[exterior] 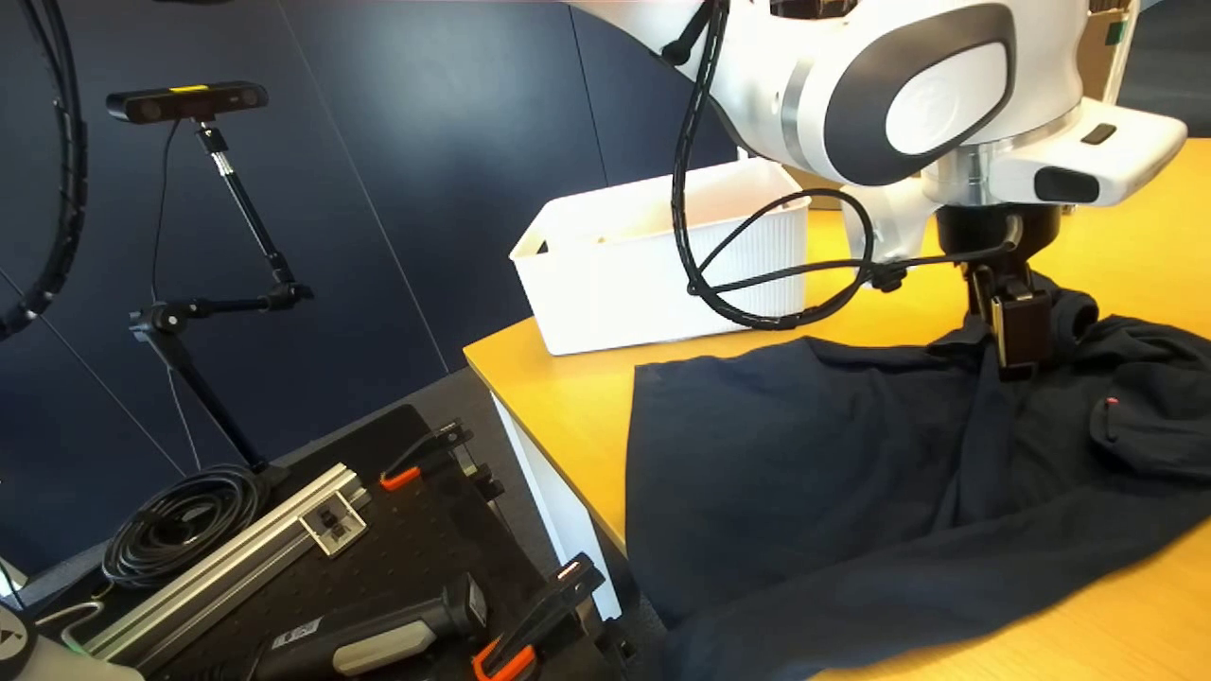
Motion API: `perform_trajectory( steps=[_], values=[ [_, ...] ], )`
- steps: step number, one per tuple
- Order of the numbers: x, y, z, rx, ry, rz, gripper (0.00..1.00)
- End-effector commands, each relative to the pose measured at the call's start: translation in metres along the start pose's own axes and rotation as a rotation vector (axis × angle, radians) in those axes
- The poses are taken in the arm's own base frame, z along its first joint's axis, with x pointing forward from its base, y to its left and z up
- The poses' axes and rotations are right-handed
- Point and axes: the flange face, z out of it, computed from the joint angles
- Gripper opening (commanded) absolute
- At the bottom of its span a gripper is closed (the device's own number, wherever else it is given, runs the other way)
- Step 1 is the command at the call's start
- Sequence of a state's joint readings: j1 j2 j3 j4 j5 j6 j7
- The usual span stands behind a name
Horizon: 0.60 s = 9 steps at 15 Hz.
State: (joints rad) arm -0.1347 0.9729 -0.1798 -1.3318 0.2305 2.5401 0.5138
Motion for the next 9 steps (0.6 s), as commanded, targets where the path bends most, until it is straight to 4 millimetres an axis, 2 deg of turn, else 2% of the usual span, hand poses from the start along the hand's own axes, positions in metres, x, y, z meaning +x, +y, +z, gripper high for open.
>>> perform_trajectory(
  steps=[1, 9],
  values=[
    [0.013, -0.007, 0.001, 0.006, 0.045, 0.007, 1.00],
    [0.017, -0.033, 0.013, 0.032, 0.072, -0.007, 1.00]
  ],
)
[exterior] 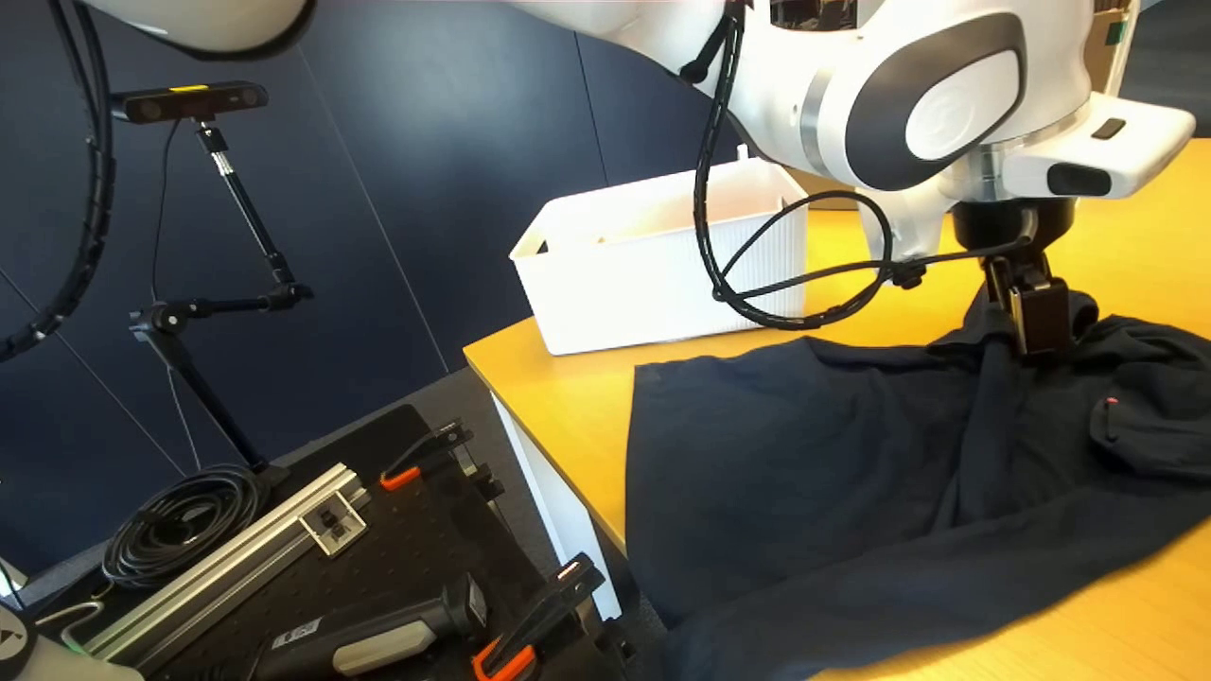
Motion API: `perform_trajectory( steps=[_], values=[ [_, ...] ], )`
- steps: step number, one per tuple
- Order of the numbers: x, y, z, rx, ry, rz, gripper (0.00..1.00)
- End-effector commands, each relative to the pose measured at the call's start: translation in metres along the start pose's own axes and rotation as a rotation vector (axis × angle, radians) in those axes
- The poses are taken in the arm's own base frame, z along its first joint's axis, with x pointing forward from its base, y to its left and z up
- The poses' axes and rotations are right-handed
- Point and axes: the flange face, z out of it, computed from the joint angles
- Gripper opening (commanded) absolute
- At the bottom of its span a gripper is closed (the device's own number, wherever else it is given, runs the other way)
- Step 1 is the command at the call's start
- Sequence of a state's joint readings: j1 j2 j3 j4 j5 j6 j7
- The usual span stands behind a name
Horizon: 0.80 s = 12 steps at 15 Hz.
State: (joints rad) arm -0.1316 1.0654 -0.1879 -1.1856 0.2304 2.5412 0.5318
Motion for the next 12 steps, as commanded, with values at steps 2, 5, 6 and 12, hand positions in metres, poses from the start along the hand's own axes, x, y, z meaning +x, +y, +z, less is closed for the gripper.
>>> perform_trajectory(
  steps=[2, 5, 6, 12],
  values=[
    [0.003, -0.020, 0.005, 0.014, 0.031, -0.006, 0.85],
    [0.004, -0.023, 0.004, 0.023, 0.041, -0.010, 0.58],
    [0.005, -0.022, 0.006, 0.024, 0.041, -0.009, 0.49],
    [-0.002, -0.015, 0.023, 0.018, 0.021, -0.002, 0.05]
  ],
)
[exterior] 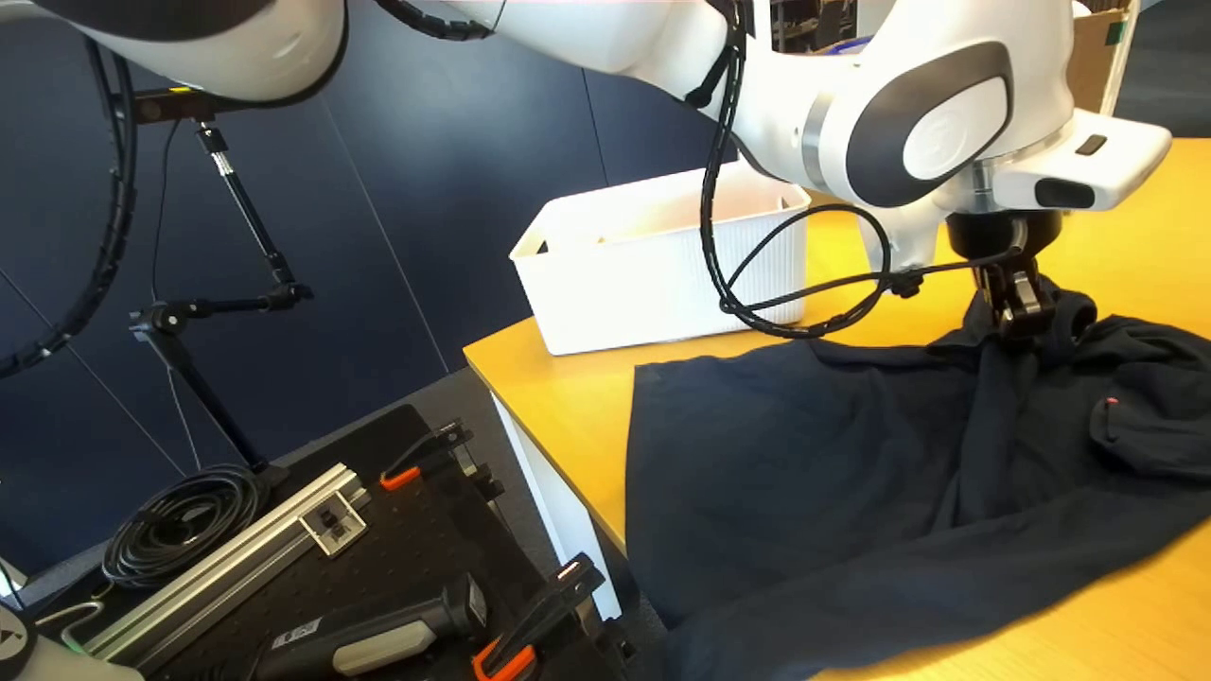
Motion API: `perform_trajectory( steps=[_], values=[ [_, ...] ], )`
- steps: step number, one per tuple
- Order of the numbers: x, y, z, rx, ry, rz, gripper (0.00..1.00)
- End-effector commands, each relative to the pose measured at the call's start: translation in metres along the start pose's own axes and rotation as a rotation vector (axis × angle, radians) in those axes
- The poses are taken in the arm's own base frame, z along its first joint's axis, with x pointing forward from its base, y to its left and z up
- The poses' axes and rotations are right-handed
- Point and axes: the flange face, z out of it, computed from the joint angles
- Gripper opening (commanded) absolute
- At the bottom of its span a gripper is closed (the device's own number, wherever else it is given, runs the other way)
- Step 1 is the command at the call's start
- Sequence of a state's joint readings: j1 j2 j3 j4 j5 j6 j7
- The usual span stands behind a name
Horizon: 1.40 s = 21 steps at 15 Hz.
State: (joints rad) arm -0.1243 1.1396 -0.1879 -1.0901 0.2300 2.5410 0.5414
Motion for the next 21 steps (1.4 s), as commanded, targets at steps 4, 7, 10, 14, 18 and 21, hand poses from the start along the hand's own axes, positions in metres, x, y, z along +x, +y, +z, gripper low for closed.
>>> perform_trajectory(
  steps=[4, 7, 10, 14, 18, 21],
  values=[
    [0.002, -0.004, -0.014, 0.011, 0.029, 0.001, 0.00],
    [0.010, -0.012, -0.032, 0.034, 0.053, 0.001, 0.01],
    [0.015, -0.035, -0.055, 0.065, 0.067, -0.002, 0.01],
    [0.018, -0.077, -0.088, 0.094, 0.093, -0.026, 0.01],
    [0.013, -0.106, -0.106, 0.109, 0.072, -0.046, 0.01],
    [0.010, -0.109, -0.102, 0.100, 0.048, -0.040, 0.30]
  ],
)
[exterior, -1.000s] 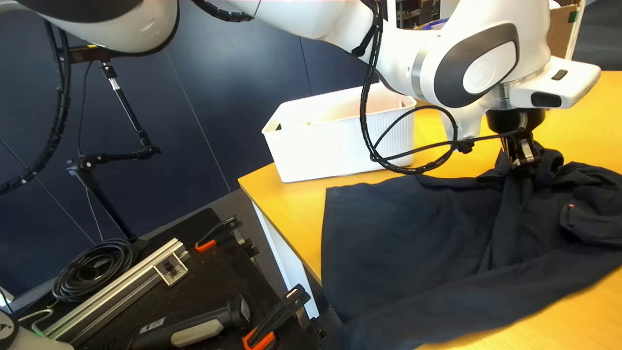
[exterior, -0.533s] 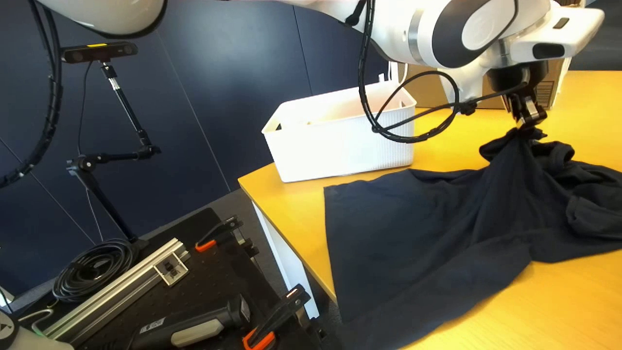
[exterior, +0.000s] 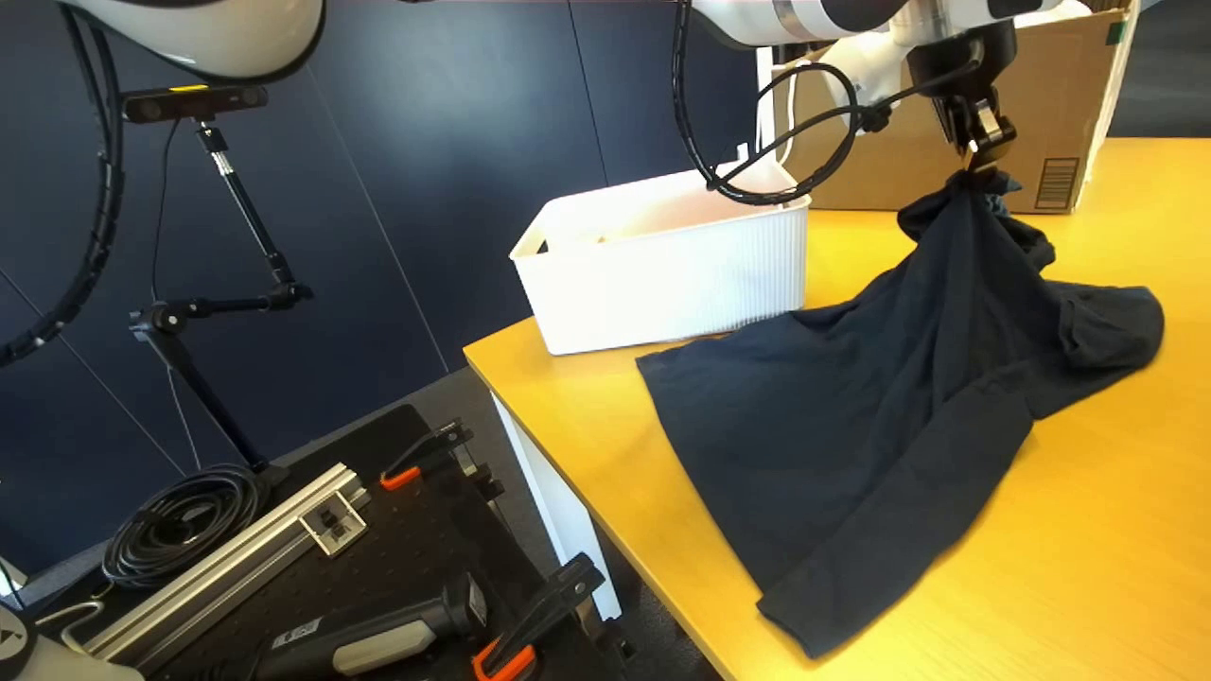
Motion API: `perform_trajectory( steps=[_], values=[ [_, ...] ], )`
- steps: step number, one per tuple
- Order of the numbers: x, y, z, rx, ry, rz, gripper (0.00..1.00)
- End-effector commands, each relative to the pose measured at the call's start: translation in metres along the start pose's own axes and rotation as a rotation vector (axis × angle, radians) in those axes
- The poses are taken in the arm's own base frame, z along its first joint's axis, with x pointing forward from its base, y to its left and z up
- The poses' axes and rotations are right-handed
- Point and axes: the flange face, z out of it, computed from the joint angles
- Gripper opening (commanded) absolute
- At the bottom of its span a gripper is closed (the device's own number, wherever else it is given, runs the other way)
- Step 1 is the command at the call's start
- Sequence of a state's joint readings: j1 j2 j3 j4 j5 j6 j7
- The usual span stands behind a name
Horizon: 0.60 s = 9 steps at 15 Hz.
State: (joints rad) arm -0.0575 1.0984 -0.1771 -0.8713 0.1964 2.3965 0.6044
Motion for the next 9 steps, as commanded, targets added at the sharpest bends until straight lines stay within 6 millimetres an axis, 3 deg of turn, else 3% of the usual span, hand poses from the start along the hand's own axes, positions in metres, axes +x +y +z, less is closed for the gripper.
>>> perform_trajectory(
  steps=[1, 9],
  values=[
    [0.001, -0.003, 0.007, -0.008, -0.017, 0.017, 0.36],
    [0.005, 0.014, 0.012, -0.032, -0.057, 0.023, 0.93]
  ],
)
